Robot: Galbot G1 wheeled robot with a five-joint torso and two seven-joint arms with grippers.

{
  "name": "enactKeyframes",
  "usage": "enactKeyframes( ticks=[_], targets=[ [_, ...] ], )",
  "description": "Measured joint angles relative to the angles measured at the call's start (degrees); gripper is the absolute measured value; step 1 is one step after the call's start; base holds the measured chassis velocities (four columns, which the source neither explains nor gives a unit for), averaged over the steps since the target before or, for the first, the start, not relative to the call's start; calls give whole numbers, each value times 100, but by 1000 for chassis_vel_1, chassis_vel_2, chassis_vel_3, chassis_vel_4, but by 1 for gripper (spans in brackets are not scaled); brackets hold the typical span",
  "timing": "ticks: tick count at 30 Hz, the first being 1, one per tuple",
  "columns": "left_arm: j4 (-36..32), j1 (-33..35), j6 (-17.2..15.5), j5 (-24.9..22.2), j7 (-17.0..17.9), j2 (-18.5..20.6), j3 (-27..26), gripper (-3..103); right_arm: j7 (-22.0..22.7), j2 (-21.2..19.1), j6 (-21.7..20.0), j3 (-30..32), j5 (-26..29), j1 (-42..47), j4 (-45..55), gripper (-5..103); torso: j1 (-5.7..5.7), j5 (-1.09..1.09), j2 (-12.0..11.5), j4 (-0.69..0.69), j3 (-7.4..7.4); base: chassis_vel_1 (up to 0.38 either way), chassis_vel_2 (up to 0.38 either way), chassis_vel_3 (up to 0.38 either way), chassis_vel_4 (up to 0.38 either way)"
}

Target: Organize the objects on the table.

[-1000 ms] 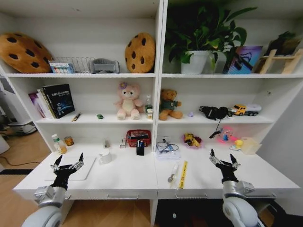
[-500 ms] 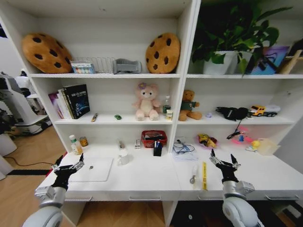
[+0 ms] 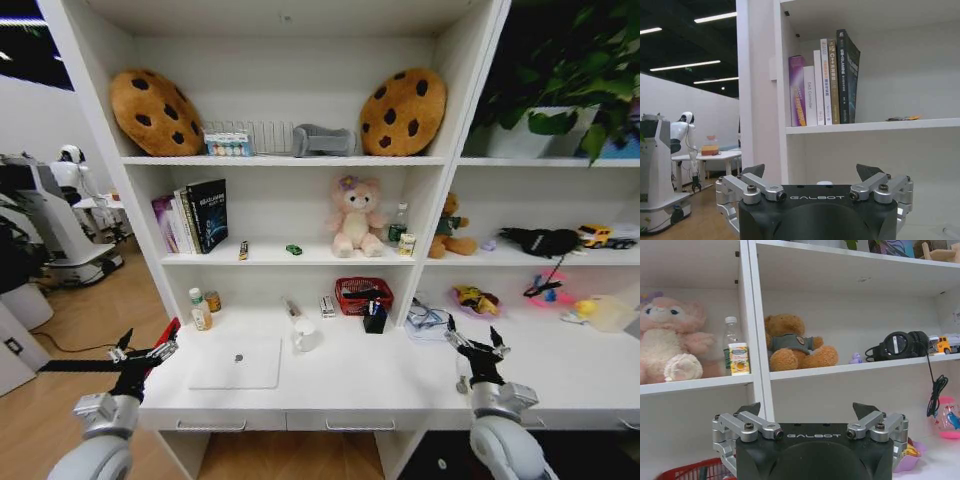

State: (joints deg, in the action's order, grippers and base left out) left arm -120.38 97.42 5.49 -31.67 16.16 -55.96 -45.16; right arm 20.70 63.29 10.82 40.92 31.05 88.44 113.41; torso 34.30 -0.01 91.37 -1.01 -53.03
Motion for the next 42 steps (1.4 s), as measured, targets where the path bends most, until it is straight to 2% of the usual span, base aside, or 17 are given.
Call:
enactKeyframes(
  ticks=[8,15,26,35,39,40,42],
  targets=[
    [-15,6,-1,0,-4,-2,0,100,10,9,10,-1,0,13,34,100,1,0,0,4,0,179,206,-179,-210],
    [-15,12,-1,2,-6,-12,-5,100,59,84,202,-1,-41,60,47,100,0,1,0,2,0,129,142,-118,-159],
    [7,-5,-1,2,-19,-23,-1,100,124,100,335,-2,-33,23,45,100,1,2,0,0,0,-5,-54,5,43],
    [36,-55,-1,-5,-21,-19,11,100,153,92,343,-3,-35,10,13,100,1,2,0,0,0,143,-117,-152,135],
    [45,-56,-1,-11,-20,-19,12,100,165,81,343,-4,-36,-5,3,100,-8,-2,6,5,4,218,-221,-214,193],
    [45,-59,-1,-11,-21,-16,11,100,170,75,344,-3,-36,-13,1,100,-7,-2,6,-5,3,342,-249,-223,184],
    [45,-65,0,-14,-33,-10,13,100,177,68,343,-3,-34,-20,-6,100,9,6,-4,-11,-4,342,-306,-329,256]
  ],
)
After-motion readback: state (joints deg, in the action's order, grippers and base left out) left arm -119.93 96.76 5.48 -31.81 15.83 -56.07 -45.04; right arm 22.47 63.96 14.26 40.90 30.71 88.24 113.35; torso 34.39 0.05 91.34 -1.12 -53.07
